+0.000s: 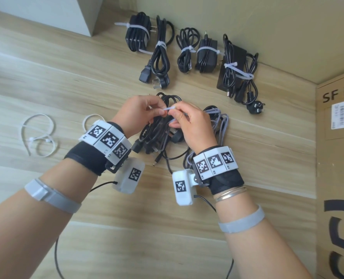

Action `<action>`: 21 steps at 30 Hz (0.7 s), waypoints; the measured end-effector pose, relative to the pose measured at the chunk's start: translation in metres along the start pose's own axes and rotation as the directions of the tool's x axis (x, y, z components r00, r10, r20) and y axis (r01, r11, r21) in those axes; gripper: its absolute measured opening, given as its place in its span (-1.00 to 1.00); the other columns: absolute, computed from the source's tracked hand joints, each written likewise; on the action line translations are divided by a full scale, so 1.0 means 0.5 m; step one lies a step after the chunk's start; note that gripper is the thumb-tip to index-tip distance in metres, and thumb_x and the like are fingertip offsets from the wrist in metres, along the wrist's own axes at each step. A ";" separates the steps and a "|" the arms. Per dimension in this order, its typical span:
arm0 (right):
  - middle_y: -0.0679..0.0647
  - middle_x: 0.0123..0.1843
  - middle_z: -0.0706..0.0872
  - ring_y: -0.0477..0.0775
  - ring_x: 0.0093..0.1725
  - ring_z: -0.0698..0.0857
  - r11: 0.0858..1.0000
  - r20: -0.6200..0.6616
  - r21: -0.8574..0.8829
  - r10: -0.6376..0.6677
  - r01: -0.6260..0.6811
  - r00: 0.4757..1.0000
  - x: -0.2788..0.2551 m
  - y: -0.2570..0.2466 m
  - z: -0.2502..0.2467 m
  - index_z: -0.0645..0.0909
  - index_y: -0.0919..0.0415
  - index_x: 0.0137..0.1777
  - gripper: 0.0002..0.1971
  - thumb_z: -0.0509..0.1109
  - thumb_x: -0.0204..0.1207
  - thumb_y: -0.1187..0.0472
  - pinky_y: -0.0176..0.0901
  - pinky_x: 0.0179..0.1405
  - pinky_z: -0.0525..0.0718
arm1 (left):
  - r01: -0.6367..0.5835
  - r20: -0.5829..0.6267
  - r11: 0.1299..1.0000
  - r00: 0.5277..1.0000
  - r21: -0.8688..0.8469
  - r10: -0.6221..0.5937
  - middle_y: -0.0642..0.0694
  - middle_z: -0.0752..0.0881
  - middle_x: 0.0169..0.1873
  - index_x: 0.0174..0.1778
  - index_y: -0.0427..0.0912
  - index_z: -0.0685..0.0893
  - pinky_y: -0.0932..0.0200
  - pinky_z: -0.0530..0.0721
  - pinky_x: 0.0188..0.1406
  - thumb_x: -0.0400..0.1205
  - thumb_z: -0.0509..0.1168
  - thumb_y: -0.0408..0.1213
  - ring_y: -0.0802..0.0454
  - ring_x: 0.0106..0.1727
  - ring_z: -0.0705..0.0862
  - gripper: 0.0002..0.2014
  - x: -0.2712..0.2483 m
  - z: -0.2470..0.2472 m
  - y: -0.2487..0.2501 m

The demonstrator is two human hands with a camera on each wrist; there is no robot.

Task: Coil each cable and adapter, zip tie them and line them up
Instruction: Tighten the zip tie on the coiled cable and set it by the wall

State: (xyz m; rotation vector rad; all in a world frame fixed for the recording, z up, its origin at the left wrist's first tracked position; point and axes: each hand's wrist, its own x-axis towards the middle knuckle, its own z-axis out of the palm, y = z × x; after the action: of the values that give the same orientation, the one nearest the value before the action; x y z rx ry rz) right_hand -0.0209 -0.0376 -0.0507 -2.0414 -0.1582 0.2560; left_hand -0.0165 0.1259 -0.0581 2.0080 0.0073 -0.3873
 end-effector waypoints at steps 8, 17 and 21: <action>0.17 -0.14 0.63 0.01 -0.24 0.75 1.000 -0.005 0.015 -0.021 0.021 1.000 -0.005 0.005 -0.002 0.61 0.32 -0.14 -0.85 0.28 0.62 0.30 -0.21 -0.16 0.79 | -0.015 -0.016 1.000 1.000 -0.019 0.015 -0.27 0.75 -0.22 -0.19 -0.12 0.67 0.33 0.53 -0.39 0.60 0.30 -0.38 0.28 -0.55 0.48 -0.89 -0.002 0.000 -0.006; 0.17 -0.13 0.62 0.00 -0.23 0.75 0.999 0.003 0.031 -0.024 0.024 1.000 -0.005 0.007 -0.003 0.62 0.31 -0.11 -0.84 0.26 0.64 0.28 -0.22 -0.16 0.78 | -0.015 -0.016 0.999 1.000 -0.046 0.014 0.00 0.69 -0.34 -0.20 -0.14 0.67 0.40 0.51 -0.42 0.60 0.29 -0.40 0.28 -0.55 0.48 -0.89 -0.004 -0.003 -0.004; 0.19 -0.12 0.63 0.05 -0.21 0.75 0.999 0.002 0.028 -0.018 0.018 1.000 -0.003 0.009 -0.005 0.62 0.32 -0.12 -0.84 0.26 0.64 0.28 -0.22 -0.15 0.78 | -0.018 -0.022 0.999 1.000 -0.027 0.017 0.01 0.69 -0.34 -0.21 -0.10 0.66 0.38 0.52 -0.41 0.60 0.30 -0.39 0.27 -0.55 0.48 -0.87 -0.002 0.002 -0.006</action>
State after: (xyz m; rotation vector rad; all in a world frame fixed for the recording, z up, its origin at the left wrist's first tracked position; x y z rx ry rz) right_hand -0.0218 -0.0423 -0.0534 -2.0111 -0.1735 0.2473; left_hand -0.0182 0.1267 -0.0607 1.9841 0.0090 -0.3524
